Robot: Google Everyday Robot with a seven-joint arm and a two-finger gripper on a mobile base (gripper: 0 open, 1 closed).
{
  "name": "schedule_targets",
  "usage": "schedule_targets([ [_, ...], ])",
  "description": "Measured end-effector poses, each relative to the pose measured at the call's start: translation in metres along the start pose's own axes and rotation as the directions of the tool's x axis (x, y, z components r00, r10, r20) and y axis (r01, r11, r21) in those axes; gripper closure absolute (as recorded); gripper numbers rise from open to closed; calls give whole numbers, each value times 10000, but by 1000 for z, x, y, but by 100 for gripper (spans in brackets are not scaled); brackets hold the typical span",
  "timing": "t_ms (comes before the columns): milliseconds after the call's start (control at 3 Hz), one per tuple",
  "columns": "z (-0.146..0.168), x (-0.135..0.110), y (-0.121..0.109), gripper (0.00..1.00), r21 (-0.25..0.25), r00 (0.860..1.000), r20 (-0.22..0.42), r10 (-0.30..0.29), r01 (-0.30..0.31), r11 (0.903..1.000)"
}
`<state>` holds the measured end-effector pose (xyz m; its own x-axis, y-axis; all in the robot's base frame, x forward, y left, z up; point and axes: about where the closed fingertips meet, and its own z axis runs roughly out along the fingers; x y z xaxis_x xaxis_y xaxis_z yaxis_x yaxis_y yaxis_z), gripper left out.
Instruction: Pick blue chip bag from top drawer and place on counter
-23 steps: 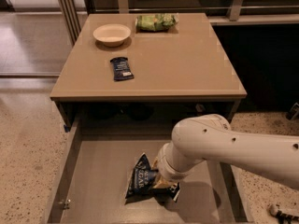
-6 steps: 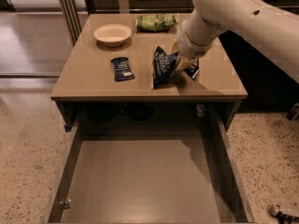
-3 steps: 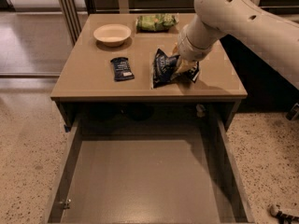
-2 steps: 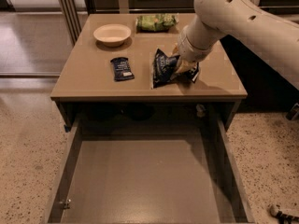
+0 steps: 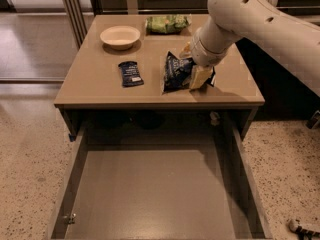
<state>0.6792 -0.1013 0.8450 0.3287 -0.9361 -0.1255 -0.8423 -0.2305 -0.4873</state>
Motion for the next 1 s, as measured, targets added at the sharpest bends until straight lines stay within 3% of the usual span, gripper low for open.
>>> schedule_targets([
  [667,0,0,0,0,-1,10000,0,0,0,10000],
  [1000,-13,3,-7,0,151,9993,350,115,-121,9998],
])
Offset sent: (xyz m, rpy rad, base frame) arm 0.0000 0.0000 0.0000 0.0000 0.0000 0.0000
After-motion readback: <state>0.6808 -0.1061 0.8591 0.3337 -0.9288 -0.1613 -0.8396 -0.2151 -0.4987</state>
